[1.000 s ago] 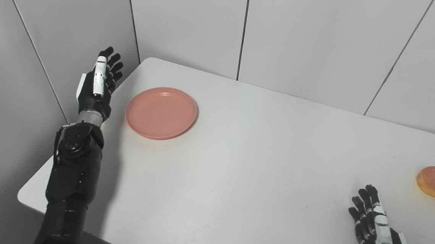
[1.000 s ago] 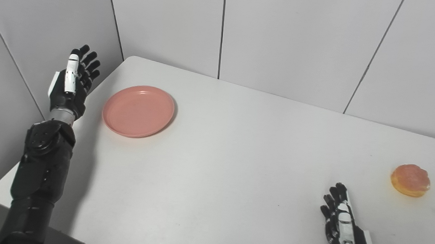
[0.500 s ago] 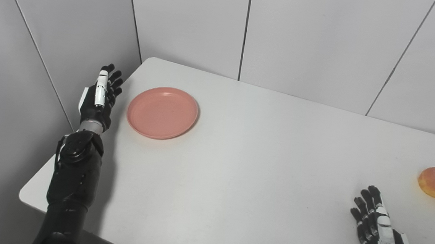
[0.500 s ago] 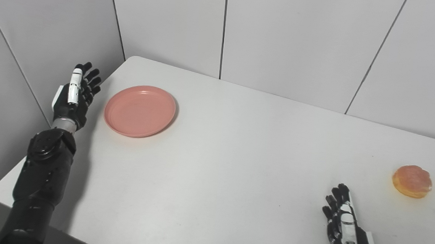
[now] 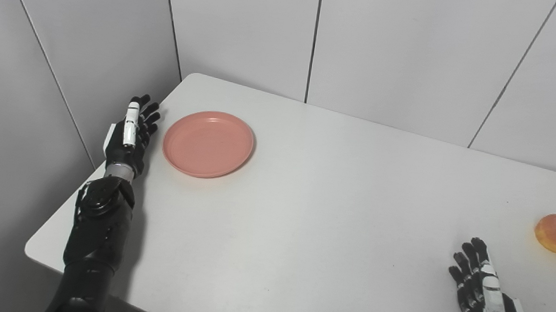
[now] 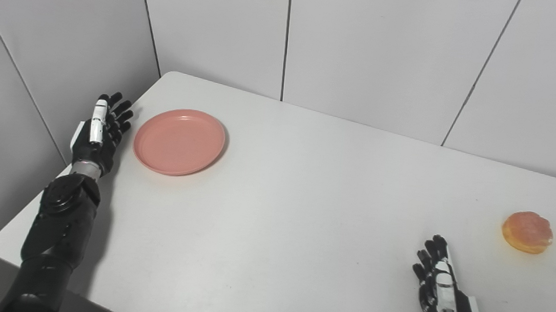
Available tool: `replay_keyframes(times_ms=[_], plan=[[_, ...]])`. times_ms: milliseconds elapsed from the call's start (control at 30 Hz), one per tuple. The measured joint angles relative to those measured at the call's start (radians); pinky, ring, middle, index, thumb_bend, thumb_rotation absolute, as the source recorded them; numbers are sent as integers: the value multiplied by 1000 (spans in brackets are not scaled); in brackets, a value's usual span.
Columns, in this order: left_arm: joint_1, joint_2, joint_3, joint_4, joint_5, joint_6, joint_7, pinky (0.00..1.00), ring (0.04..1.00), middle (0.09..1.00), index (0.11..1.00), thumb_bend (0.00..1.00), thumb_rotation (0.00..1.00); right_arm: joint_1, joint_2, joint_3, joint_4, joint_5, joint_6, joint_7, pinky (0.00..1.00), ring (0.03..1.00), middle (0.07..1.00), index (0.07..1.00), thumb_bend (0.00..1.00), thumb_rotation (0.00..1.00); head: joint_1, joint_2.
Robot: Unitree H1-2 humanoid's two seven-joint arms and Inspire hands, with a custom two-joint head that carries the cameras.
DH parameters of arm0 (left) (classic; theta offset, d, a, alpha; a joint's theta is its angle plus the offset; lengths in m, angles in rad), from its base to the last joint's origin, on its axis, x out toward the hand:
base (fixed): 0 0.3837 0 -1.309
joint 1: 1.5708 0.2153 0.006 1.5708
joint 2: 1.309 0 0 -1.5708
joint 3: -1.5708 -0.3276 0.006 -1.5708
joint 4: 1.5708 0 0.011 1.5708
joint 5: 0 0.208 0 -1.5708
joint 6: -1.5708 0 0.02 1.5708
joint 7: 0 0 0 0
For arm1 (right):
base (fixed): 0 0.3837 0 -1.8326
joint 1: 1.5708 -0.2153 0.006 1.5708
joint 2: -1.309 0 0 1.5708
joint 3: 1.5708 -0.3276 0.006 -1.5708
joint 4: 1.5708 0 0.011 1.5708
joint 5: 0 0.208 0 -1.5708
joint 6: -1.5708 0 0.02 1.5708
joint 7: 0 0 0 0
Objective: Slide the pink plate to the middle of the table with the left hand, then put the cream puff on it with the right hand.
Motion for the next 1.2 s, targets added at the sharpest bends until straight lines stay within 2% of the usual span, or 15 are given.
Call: replay_keyframes(times_ms=[300,633,900,1033,1200], plan=[[-7,1,-31,27,3,-17,-15,953,927,930,924,356,1000,0,0,-1,0,-1,0,-1,1000,1000,1000,1000,128,1000,-2,0],[-33,2,-82,53,23,-31,-15,953,933,930,921,370,1000,0,1,0,0,-1,0,0,1000,1000,1000,1000,145,1000,-9,2],[-48,-6,-101,44,27,-1,-10,935,904,895,880,355,1000,0,1,0,1,-4,0,0,1000,1000,1000,1000,144,1000,-12,3],[-50,-12,-117,37,27,3,-21,919,908,905,897,389,1000,-1,1,0,1,-5,0,0,1000,1000,1000,1000,146,1000,-15,6],[-44,-29,-141,12,24,13,-40,934,903,894,893,383,1000,-1,2,0,2,-4,0,0,1000,1000,1000,1000,151,1000,-23,11]])
